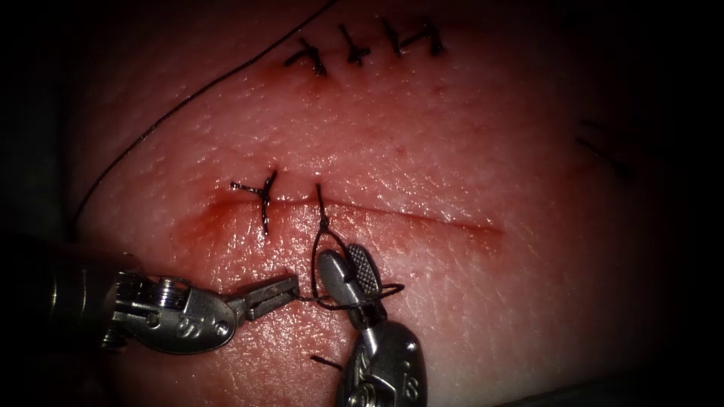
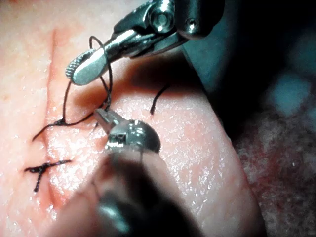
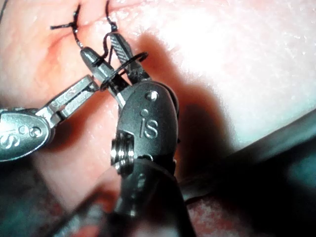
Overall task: Wound Closure
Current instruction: Pick up the short suture tail with right end-effector, then pull down with right needle driver and upward with left tool, then snip long end of suture with right driver
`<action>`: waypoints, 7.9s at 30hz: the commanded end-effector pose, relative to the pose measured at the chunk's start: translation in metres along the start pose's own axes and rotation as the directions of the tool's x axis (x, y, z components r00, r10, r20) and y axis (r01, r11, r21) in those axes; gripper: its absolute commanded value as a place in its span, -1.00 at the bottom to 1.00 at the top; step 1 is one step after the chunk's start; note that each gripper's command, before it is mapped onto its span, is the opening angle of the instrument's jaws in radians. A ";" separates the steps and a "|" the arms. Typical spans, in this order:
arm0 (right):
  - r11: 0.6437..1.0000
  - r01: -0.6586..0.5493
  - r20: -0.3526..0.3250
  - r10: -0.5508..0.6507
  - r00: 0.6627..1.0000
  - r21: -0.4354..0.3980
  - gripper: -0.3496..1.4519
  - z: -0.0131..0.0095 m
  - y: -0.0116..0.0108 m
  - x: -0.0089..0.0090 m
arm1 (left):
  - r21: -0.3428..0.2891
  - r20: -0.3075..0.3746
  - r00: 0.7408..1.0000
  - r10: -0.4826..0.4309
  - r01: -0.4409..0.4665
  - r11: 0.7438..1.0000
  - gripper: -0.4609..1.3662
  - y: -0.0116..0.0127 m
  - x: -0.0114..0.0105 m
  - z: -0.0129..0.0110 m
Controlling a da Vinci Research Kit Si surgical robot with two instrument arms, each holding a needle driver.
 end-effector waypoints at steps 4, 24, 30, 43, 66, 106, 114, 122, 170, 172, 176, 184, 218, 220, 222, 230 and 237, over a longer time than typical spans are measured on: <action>1.000 0.022 -0.006 -0.022 1.000 0.000 0.05 0.0001 -0.0002 0.0002 | -0.006 0.000 1.000 -0.001 0.001 1.000 -0.88 0.0001 0.0001 0.0000; 0.995 0.099 -0.022 -0.099 0.995 0.014 -1.00 0.0005 -0.0011 0.0007 | -0.009 -0.001 1.000 0.003 -0.003 1.000 -0.88 -0.0001 0.0000 0.0000; 0.992 0.124 0.013 -0.124 0.992 0.008 -1.00 0.0008 -0.0014 0.0008 | -0.010 0.000 1.000 0.000 0.000 1.000 -0.88 -0.0007 -0.0002 0.0001; 0.961 0.261 0.066 -0.267 0.961 0.093 -1.00 0.0013 -0.0015 0.0009 | -0.006 0.035 0.999 -0.002 0.003 1.000 -0.88 -0.0091 -0.0004 0.0054; 0.872 0.358 0.211 -0.439 0.873 0.333 -1.00 0.0014 -0.0012 -0.0007 | 0.013 0.025 0.999 -0.046 0.046 0.999 -0.88 -0.0202 -0.0013 0.0185; 0.860 0.383 0.319 -0.487 0.813 0.336 -1.00 -0.0010 0.0002 -0.0047 | 0.122 -0.085 0.984 0.158 -0.147 0.982 -0.88 -0.0305 -0.0019 0.0326; 0.863 0.376 0.351 -0.487 0.800 0.339 -1.00 -0.0019 -0.0005 -0.0055 | 0.120 -0.082 0.981 0.174 -0.163 0.979 -0.88 -0.0308 -0.0026 0.0324; 0.860 0.376 0.374 -0.494 0.785 0.346 -1.00 -0.0024 -0.0002 -0.0064 | 0.118 -0.083 0.983 0.167 -0.156 0.981 -0.88 -0.0311 -0.0027 0.0321; 0.803 0.443 0.220 -0.553 0.804 0.400 0.34 0.0024 -0.0001 -0.0001 | -0.207 -0.342 0.922 -0.180 0.113 0.972 -0.88 -0.0326 0.0020 0.0087; 0.788 0.463 0.225 -0.577 0.786 0.405 0.33 0.0031 -0.0002 0.0003 | -0.204 -0.348 0.919 -0.185 0.118 0.972 -0.88 -0.0328 0.0026 0.0077; 0.775 0.481 0.221 -0.596 0.772 0.409 0.32 0.0040 -0.0004 0.0008 | -0.198 -0.355 0.918 -0.179 0.113 0.974 -0.88 -0.0329 0.0035 0.0064; 0.739 0.528 0.202 -0.643 0.739 0.418 0.32 0.0062 -0.0010 0.0011 | -0.192 -0.368 0.916 -0.161 0.094 0.977 -0.88 -0.0326 0.0052 0.0044; 0.691 0.565 0.199 -0.695 0.691 0.450 0.24 0.0137 -0.0020 -0.0017 | -0.202 -0.419 0.892 -0.171 0.092 0.975 -0.88 -0.0311 0.0094 -0.0034; 0.687 0.570 0.195 -0.699 0.688 0.451 0.25 0.0141 -0.0019 -0.0017 | -0.203 -0.422 0.889 -0.178 0.098 0.974 -0.88 -0.0311 0.0098 -0.0039; 0.687 0.571 0.195 -0.699 0.688 0.450 0.27 0.0142 -0.0019 -0.0017 | -0.207 -0.421 0.888 -0.183 0.102 0.973 -0.88 -0.0312 0.0102 -0.0042; 0.672 0.565 0.185 -0.706 0.683 0.479 0.26 0.0143 -0.0033 -0.0029 | -0.198 -0.417 0.890 -0.183 0.108 0.974 -0.88 -0.0306 0.0113 -0.0041; 0.657 0.570 0.183 -0.719 0.670 0.494 0.28 0.0145 -0.0041 -0.0035 | -0.196 -0.420 0.890 -0.176 0.100 0.975 -0.88 -0.0307 0.0110 -0.0040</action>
